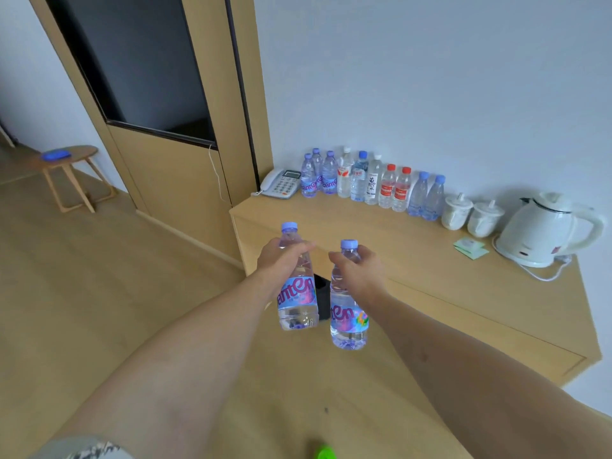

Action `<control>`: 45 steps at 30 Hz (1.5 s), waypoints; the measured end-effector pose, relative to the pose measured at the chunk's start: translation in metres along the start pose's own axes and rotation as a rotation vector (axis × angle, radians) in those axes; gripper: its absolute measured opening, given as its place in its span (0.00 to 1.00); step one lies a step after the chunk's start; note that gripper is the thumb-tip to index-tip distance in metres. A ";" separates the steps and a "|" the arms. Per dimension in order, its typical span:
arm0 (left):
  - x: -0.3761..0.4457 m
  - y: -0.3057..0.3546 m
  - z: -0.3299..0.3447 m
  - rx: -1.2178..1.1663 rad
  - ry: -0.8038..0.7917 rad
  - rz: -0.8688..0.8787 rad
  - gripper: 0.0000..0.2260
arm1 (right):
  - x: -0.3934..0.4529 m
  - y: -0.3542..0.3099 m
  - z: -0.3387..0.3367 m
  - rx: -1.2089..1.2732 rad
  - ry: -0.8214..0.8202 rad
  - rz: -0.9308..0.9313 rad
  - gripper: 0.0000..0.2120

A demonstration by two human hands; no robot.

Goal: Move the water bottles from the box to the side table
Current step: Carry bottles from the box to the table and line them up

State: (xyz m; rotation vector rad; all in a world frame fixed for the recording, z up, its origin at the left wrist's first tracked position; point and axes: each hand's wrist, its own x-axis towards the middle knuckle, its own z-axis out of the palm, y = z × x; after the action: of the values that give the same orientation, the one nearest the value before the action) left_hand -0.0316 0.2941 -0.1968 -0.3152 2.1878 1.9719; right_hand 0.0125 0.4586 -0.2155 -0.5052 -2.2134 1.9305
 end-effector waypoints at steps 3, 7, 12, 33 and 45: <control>0.059 0.028 0.006 0.051 -0.022 -0.003 0.26 | 0.067 -0.014 0.014 0.011 -0.008 0.017 0.15; 0.130 0.059 0.012 0.043 -0.026 0.001 0.25 | 0.141 -0.035 0.032 -0.011 -0.003 -0.001 0.15; 0.206 0.069 0.023 0.042 -0.057 -0.054 0.28 | 0.209 -0.039 0.054 -0.009 0.001 0.035 0.17; 0.551 0.147 0.100 0.363 -0.550 0.087 0.19 | 0.479 -0.050 0.115 -0.011 0.280 0.061 0.13; 0.619 0.158 0.140 0.635 -0.588 0.226 0.17 | 0.564 -0.041 0.105 -0.250 0.184 0.100 0.08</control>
State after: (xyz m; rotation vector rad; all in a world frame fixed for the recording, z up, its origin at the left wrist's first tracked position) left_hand -0.6709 0.4254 -0.2290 0.5476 2.3220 1.1216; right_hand -0.5536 0.5567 -0.2466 -0.8098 -2.3583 1.5818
